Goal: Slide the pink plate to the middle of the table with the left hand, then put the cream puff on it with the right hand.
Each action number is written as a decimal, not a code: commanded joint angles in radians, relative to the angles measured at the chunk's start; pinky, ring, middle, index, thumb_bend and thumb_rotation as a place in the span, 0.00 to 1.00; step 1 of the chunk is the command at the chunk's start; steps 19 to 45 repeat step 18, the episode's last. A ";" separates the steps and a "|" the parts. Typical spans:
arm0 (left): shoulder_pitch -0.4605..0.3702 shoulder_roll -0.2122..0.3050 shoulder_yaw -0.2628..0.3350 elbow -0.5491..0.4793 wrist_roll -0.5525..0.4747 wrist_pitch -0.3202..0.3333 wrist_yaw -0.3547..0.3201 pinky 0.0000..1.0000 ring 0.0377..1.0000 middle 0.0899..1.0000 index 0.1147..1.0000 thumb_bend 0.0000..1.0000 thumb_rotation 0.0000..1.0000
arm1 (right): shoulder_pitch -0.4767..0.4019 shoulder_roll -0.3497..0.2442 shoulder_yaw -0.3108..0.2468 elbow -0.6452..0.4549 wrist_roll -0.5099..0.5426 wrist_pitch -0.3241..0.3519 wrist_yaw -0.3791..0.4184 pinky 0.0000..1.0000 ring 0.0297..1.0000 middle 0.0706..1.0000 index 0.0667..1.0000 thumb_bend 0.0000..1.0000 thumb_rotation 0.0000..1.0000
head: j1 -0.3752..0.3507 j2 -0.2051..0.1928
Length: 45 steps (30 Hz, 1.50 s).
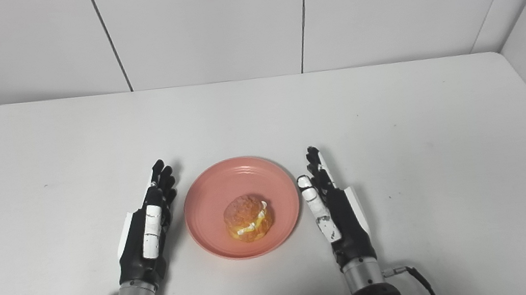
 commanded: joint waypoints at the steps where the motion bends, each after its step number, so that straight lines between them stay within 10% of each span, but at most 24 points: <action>1: -0.011 0.001 -0.007 -0.014 -0.006 -0.001 -0.015 1.00 1.00 1.00 1.00 0.74 1.00 | -0.023 0.002 0.002 -0.014 0.003 -0.050 0.002 1.00 1.00 1.00 1.00 0.58 0.97 | 0.000 0.000; 45: -0.010 0.004 -0.013 -0.011 0.003 -0.009 -0.017 1.00 1.00 1.00 1.00 0.74 1.00 | -0.025 -0.007 0.005 -0.023 0.019 -0.032 0.013 1.00 1.00 1.00 1.00 0.58 0.95 | 0.000 0.000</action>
